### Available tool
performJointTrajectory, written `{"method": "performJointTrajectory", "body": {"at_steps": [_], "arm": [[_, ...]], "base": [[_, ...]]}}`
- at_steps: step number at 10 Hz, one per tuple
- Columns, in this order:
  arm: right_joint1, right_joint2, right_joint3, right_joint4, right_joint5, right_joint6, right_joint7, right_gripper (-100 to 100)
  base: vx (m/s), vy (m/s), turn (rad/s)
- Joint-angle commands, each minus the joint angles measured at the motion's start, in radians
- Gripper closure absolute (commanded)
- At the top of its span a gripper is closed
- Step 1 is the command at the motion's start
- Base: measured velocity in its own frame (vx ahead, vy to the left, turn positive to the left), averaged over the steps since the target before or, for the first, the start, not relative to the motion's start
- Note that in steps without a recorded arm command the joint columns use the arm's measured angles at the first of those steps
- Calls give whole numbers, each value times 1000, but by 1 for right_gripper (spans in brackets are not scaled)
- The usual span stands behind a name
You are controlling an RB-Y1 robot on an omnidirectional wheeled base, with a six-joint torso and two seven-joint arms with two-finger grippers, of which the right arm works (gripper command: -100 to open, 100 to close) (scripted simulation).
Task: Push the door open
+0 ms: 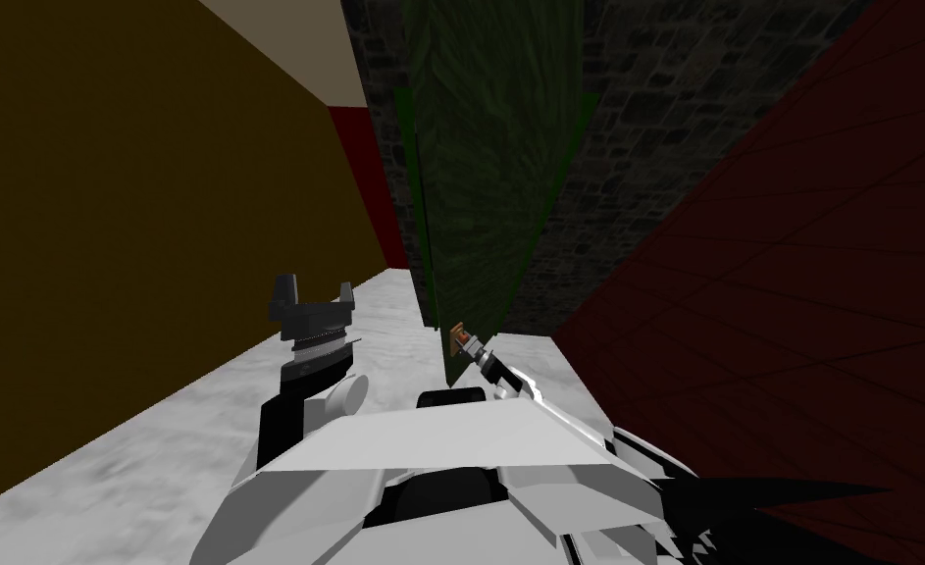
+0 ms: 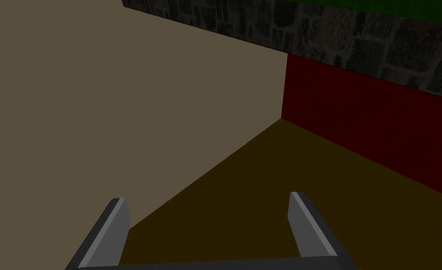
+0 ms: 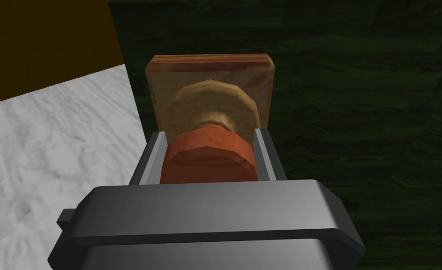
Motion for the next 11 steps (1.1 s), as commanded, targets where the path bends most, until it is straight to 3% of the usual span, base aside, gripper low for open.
{"method": "performJointTrajectory", "body": {"at_steps": [1,2,11], "arm": [[2,-15,14,-16,4,-12,-11,100],[2,-10,10,-8,3,-6,-7,100],[-1,-92,109,-61,49,-62,-54,100]], "base": [[-108,-164,53],[-44,-69,22],[-75,-140,86]]}}
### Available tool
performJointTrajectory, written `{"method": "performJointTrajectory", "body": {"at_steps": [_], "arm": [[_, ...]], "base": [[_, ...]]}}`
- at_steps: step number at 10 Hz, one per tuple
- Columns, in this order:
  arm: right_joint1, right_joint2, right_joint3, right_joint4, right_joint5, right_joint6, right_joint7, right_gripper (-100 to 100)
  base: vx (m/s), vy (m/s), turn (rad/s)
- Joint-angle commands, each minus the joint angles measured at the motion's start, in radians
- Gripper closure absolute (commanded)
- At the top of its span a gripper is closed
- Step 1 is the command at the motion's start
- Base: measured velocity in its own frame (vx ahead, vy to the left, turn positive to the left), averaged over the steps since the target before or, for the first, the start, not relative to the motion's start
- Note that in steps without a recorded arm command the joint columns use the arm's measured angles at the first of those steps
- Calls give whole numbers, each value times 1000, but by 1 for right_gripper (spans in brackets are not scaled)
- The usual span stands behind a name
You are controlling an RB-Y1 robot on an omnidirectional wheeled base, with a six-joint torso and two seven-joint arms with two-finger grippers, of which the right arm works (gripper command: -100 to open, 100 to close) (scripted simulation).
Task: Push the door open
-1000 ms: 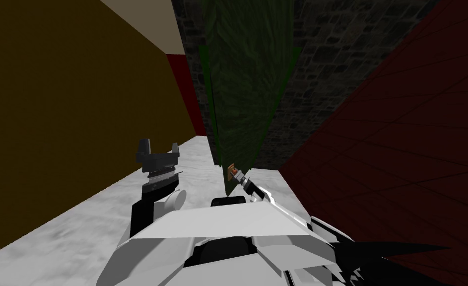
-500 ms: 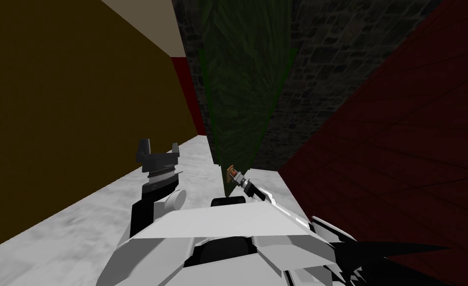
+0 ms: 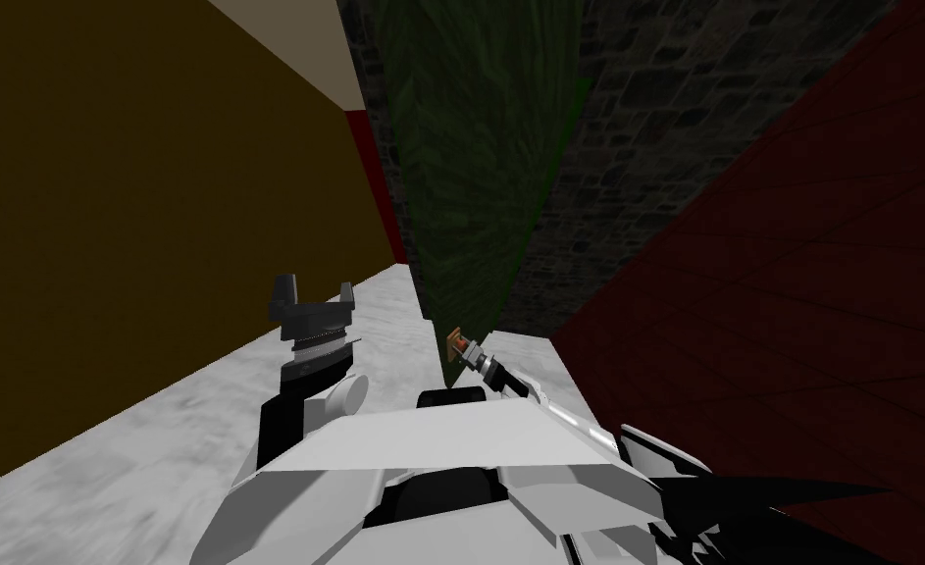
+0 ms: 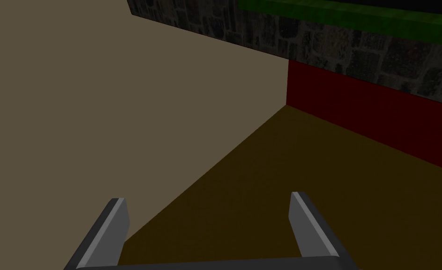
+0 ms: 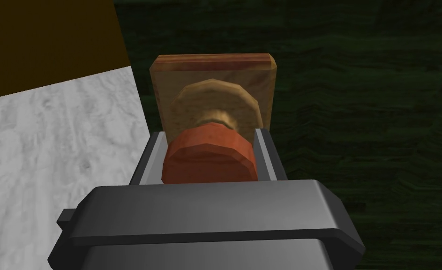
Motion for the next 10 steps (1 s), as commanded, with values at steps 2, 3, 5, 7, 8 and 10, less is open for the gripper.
{"method": "performJointTrajectory", "body": {"at_steps": [2,3,5,7,8,10], "arm": [[9,-11,29,-6,12,-14,-7,100],[9,-18,37,-10,15,-18,-11,100],[9,-21,41,-12,17,-21,-13,100],[9,-21,41,-12,17,-21,-13,100],[9,-21,41,-12,17,-21,-13,100],[9,-21,41,-12,17,-21,-13,100]], "base": [[-81,-111,64],[-65,-99,69],[-39,-59,39],[-4,11,-40],[8,-5,35],[-3,-5,6]]}}
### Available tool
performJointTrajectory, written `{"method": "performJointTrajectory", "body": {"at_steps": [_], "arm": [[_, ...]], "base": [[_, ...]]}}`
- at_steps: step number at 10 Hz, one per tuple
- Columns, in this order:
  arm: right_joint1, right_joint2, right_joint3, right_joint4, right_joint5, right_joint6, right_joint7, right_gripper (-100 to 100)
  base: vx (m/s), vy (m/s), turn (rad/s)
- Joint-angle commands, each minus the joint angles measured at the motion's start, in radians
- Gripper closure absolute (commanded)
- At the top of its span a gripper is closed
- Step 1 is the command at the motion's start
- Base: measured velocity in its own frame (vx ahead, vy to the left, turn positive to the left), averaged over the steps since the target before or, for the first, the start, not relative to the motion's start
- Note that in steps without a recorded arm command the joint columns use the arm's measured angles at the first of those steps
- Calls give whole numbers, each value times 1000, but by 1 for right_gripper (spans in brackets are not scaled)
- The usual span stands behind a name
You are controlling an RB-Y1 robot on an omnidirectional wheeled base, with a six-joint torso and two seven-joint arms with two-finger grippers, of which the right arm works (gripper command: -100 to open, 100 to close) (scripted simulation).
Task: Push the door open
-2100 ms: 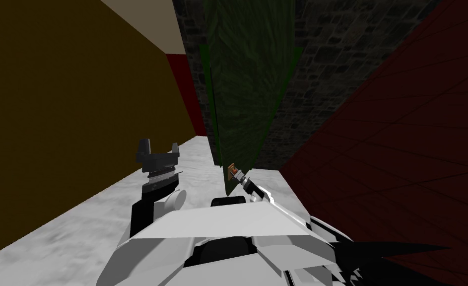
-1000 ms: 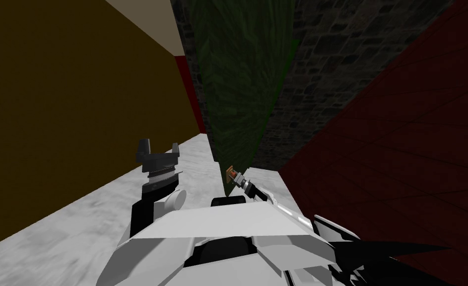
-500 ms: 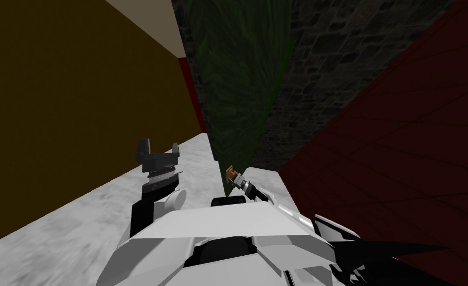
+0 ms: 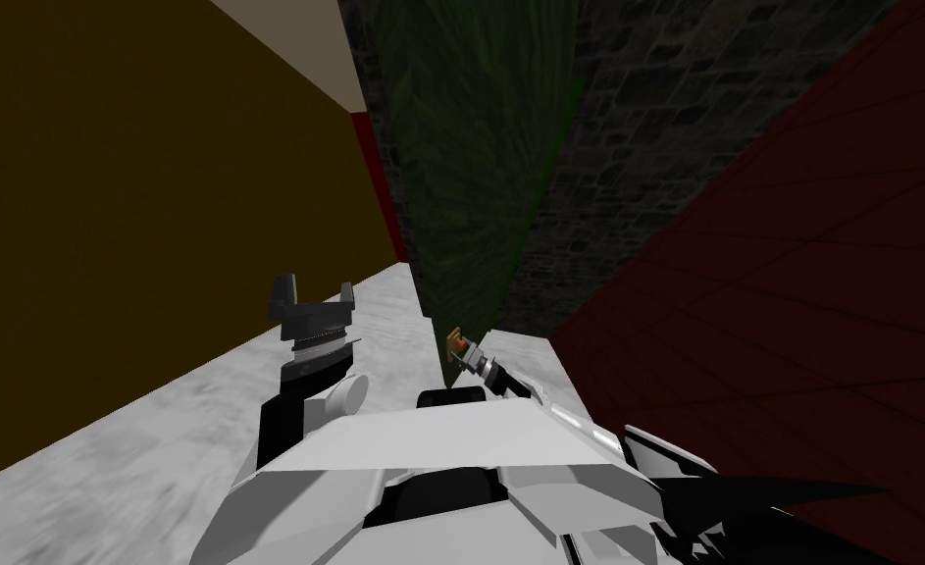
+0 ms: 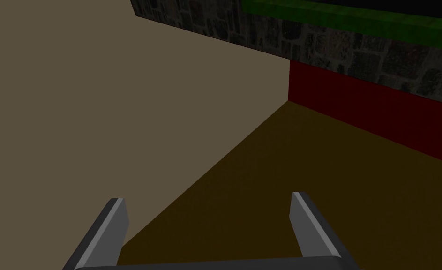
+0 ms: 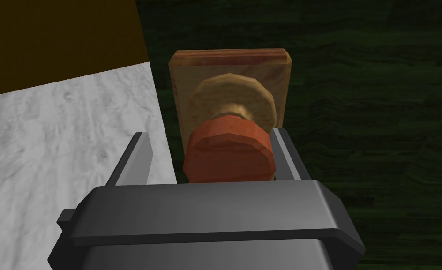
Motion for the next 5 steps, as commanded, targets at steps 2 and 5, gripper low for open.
{"method": "performJointTrajectory", "body": {"at_steps": [2,5], "arm": [[5,4,15,5,3,-2,-1,100],[-3,-12,19,1,10,-15,-10,100]], "base": [[-2,2,-10],[-26,-72,98]]}}
